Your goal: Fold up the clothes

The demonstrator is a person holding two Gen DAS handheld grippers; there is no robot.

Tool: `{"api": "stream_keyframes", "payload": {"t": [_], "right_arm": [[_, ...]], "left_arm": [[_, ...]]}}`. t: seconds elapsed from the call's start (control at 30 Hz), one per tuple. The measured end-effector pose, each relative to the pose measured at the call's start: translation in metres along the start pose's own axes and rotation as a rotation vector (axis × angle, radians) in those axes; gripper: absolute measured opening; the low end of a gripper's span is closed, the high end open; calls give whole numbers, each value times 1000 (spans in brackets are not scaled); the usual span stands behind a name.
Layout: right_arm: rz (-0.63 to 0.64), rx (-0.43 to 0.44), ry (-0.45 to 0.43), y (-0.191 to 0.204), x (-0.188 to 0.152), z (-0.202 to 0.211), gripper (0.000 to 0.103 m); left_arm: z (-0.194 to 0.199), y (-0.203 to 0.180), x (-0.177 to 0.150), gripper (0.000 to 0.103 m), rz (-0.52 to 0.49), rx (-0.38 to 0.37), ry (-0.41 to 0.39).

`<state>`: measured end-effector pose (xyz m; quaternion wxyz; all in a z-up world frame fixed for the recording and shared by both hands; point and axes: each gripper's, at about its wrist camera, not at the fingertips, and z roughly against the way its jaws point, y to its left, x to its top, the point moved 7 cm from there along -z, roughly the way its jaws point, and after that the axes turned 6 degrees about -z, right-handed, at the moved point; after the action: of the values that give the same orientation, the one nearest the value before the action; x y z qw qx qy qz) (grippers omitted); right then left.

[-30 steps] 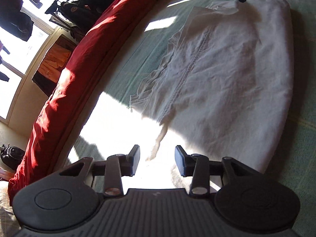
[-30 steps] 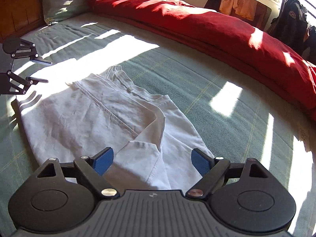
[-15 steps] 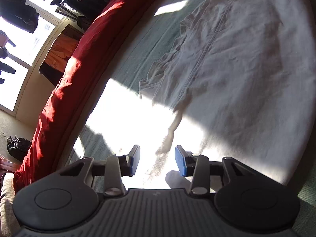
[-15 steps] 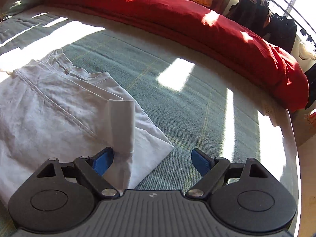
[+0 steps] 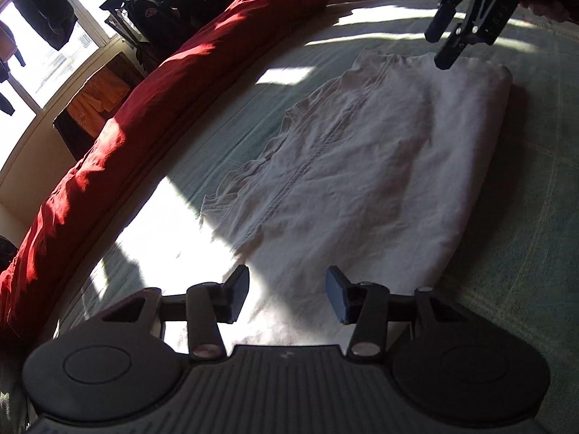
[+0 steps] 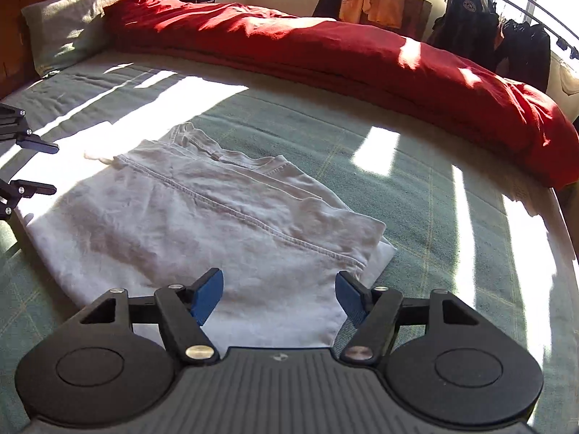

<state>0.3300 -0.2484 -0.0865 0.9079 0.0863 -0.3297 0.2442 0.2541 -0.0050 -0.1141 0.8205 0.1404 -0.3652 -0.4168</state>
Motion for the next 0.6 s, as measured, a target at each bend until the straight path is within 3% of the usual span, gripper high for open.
{"api": "stream_keyframes", "payload": {"t": [0.07,0.17,0.27,0.37,0.5,0.6], "right_arm": [[-14,1,56,5,-18,-4,51],[-96,-9,145,-4,-54,-12,50],[-106,-21,137,-5,-76,-3,50],[-139,-28,169,-6,-79,8,51],[-171,-10,69,-6,-62,26,51],[-237,77,0,9,-38,23,50]], "left_arm": [[-2,-9,-2,49,5,0,14],[-9,-14,-13,49,78,-13,60],[-14,-11,-32,49,142,-4,126],[-4,-6,-40,49,147,8,133],[7,4,-34,50,227,11,97],[7,-3,-21,51,267,-18,71]]}}
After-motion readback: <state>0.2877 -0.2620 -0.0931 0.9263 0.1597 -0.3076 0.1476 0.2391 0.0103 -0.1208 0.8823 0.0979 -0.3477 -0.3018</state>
